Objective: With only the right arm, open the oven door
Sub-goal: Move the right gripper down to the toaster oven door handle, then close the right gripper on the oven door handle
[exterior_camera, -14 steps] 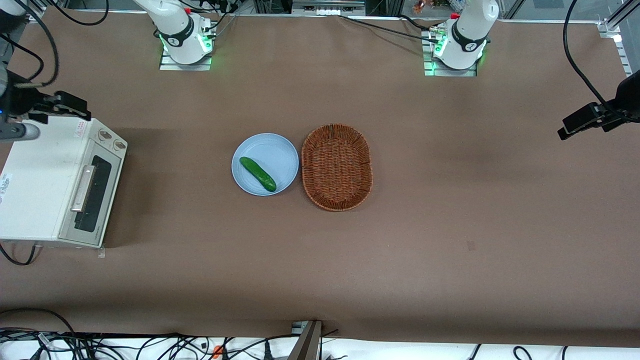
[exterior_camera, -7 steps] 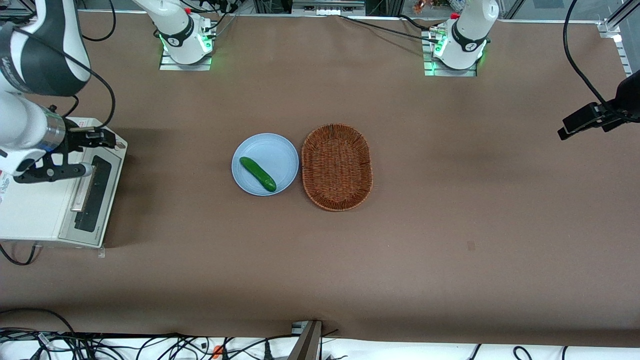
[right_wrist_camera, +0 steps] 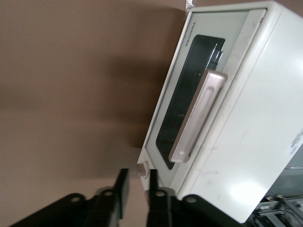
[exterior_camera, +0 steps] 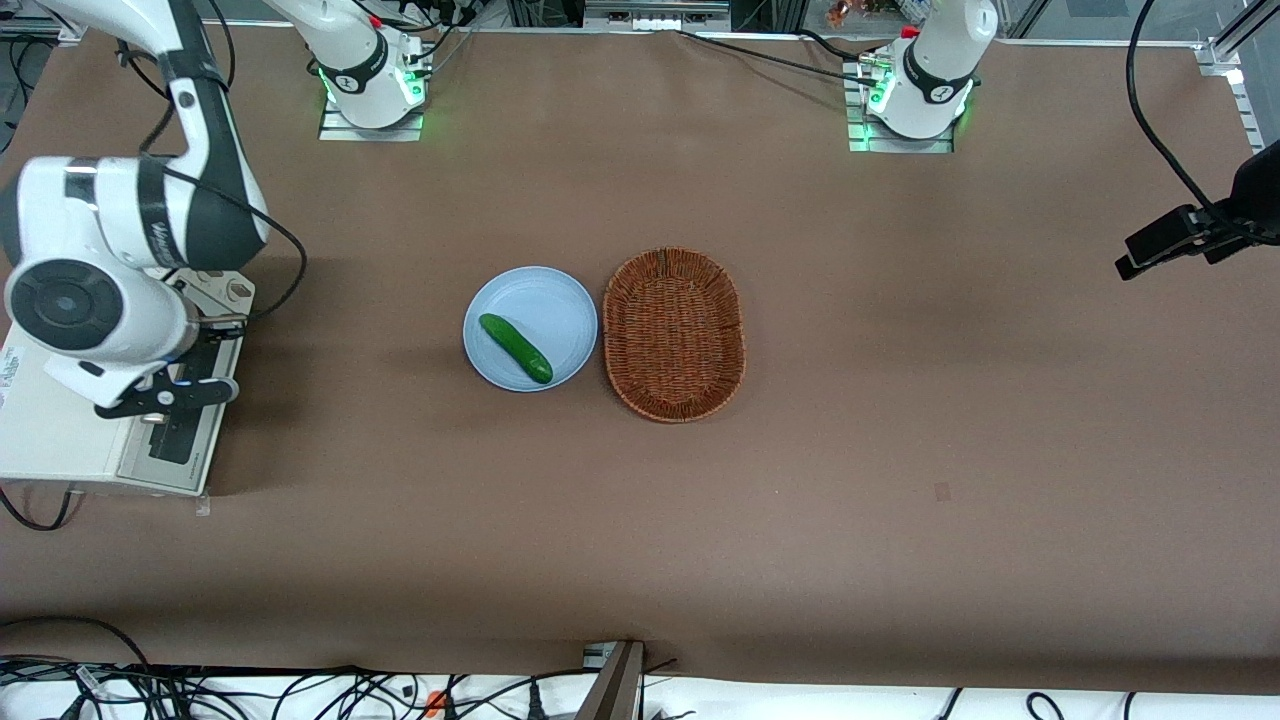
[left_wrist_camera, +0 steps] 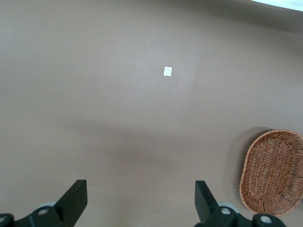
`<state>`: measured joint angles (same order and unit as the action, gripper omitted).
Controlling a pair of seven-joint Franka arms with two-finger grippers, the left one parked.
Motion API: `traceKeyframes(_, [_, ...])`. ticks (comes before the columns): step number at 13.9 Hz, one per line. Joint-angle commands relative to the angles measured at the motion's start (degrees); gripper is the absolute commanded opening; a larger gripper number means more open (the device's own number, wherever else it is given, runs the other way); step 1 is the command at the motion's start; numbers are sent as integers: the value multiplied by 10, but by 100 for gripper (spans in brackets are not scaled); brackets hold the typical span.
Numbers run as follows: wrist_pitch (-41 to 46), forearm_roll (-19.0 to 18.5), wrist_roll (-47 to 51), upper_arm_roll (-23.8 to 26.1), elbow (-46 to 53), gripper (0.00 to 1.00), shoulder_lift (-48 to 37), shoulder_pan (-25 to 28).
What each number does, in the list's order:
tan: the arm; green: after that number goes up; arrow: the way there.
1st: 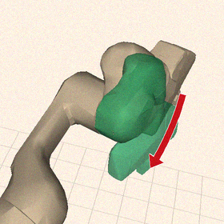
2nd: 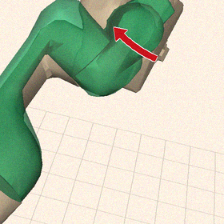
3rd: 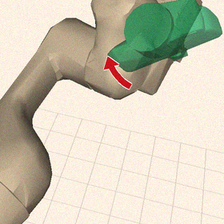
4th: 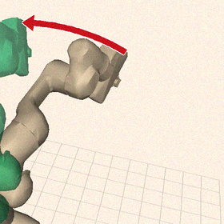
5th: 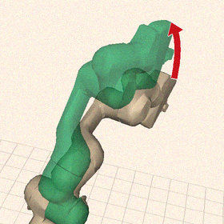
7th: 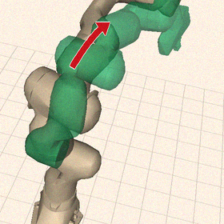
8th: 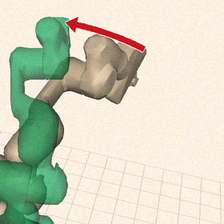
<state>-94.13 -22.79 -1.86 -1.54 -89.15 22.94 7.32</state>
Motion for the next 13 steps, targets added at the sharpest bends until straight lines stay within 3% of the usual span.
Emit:
traceKeyframes(1, [-7,-46,10,0,8,0,25,4])
traceKeyframes(5, [-18,-109,30,0,13,0,61,5])
traceKeyframes(13, [-19,-155,20,-6,11,0,70,-4])
